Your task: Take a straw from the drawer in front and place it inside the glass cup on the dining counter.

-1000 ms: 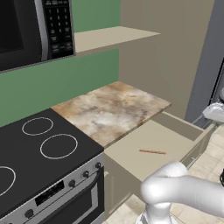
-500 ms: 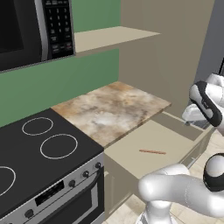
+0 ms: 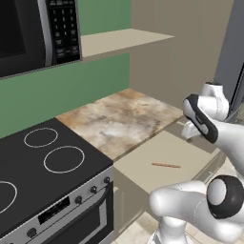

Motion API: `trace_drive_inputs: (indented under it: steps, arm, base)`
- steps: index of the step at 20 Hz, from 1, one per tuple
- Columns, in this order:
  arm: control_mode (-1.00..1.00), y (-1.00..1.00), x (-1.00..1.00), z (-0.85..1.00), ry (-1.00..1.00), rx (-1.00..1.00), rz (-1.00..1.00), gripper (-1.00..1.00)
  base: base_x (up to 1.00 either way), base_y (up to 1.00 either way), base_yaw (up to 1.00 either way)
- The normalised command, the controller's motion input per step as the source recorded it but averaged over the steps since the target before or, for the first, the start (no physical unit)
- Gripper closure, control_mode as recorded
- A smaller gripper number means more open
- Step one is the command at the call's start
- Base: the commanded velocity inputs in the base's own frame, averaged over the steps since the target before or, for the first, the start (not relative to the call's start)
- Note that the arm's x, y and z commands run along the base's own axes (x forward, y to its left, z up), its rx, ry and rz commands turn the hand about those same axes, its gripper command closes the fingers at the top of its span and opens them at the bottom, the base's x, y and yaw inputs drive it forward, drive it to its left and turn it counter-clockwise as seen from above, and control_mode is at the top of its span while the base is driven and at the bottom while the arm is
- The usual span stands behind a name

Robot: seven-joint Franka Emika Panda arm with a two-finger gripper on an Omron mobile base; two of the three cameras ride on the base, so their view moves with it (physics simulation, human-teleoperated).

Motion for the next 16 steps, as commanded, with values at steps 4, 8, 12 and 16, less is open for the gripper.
trace_drive_inputs:
  steps: [4,8,12,16]
  arm:
    - [-1.00,0.38,0.43,-0.16,0.11,-0.04,0.09,-1.00]
    - [-1.00,0.19,0.57,-0.24,0.21,-0.01,0.06,-1.00]
    - [-1.00,0.04,0.61,-0.28,0.25,0.00,0.05,-1.00]
    - [-1.00,0.00,0.55,-0.31,0.23,0.00,0.05,-1.00]
  base:
    - [0.00,0.00,0.00]
    - [0.00,0.00,0.00]
    - [0.00,0.00,0.00]
    - [0.00,0.00,0.00]
